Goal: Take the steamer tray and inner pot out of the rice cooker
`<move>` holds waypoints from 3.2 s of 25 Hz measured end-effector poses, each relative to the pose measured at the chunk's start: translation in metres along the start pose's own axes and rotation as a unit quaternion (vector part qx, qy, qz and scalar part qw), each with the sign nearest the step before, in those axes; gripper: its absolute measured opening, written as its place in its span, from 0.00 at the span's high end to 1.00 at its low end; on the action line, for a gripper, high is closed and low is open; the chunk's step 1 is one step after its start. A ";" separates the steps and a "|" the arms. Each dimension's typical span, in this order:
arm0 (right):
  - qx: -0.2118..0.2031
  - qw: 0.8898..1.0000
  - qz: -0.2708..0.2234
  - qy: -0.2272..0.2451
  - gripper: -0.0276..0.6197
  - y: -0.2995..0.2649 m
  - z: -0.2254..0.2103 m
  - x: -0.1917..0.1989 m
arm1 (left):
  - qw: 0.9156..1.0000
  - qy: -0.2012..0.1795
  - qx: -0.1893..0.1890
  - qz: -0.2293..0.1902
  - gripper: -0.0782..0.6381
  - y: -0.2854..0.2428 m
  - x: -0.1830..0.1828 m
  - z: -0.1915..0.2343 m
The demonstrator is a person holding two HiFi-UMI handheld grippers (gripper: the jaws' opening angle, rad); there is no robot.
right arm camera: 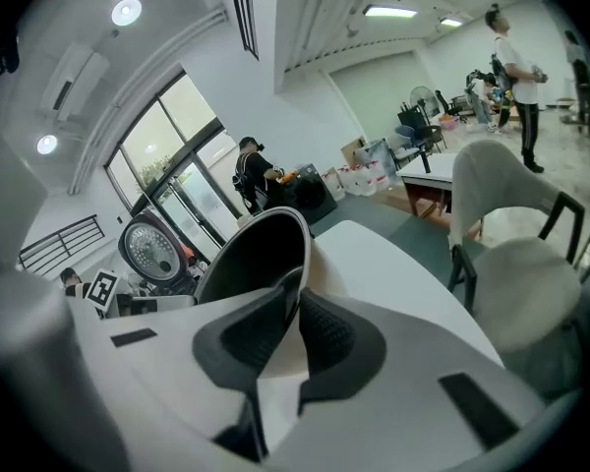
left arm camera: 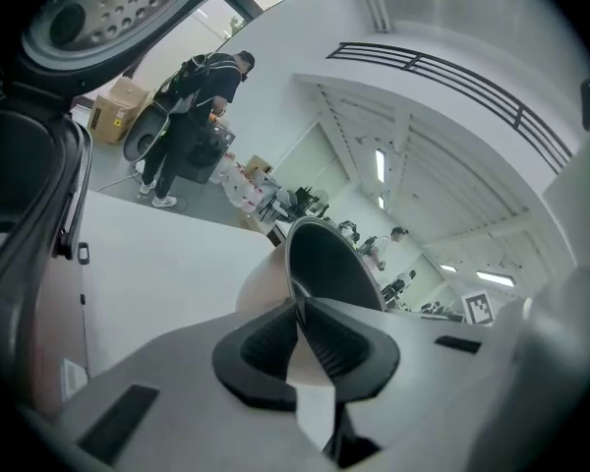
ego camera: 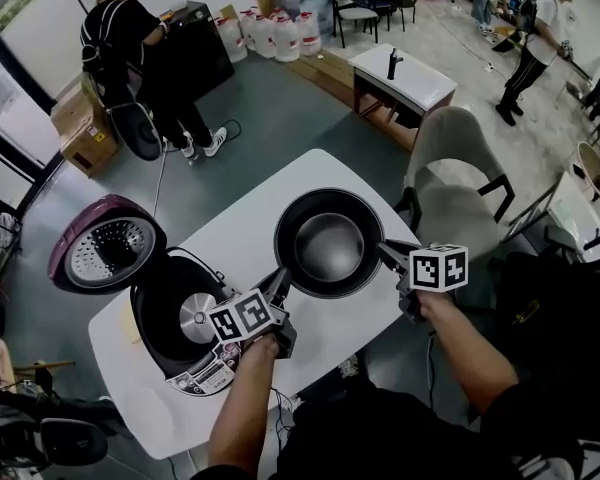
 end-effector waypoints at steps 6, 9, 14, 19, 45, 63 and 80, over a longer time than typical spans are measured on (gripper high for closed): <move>0.008 0.999 0.030 -0.019 0.89 -0.017 -0.024 0.017 | 0.999 0.025 -0.019 0.028 0.85 -0.022 0.025 0.018; 0.008 0.999 0.045 -0.028 0.89 -0.020 -0.034 0.024 | 0.998 0.037 -0.018 0.038 0.85 -0.027 0.035 0.024; -0.004 0.997 0.056 -0.052 0.89 -0.026 -0.044 0.028 | 0.998 0.043 -0.018 0.041 0.84 -0.030 0.041 0.027; -0.013 0.998 0.047 -0.049 0.88 -0.030 -0.047 0.029 | 0.998 0.043 -0.012 0.037 0.82 -0.030 0.043 0.029; -0.068 0.898 -0.213 0.379 0.77 0.024 0.227 -0.060 | 0.905 -0.323 -0.154 -0.229 0.54 0.173 -0.057 -0.070; -0.169 0.868 -0.188 0.428 0.78 -0.024 0.372 0.001 | 0.868 -0.329 -0.255 -0.269 0.65 0.317 -0.040 -0.014; -0.171 0.853 -0.194 0.454 0.96 -0.046 0.405 0.033 | 0.864 -0.307 -0.283 -0.281 0.89 0.358 -0.026 0.013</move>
Point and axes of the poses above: the fingertips, and each gripper's own axes: y backward along the fingers, z to its left, x out of its underside, the point moved 9 cm from there along y, backward along the fingers
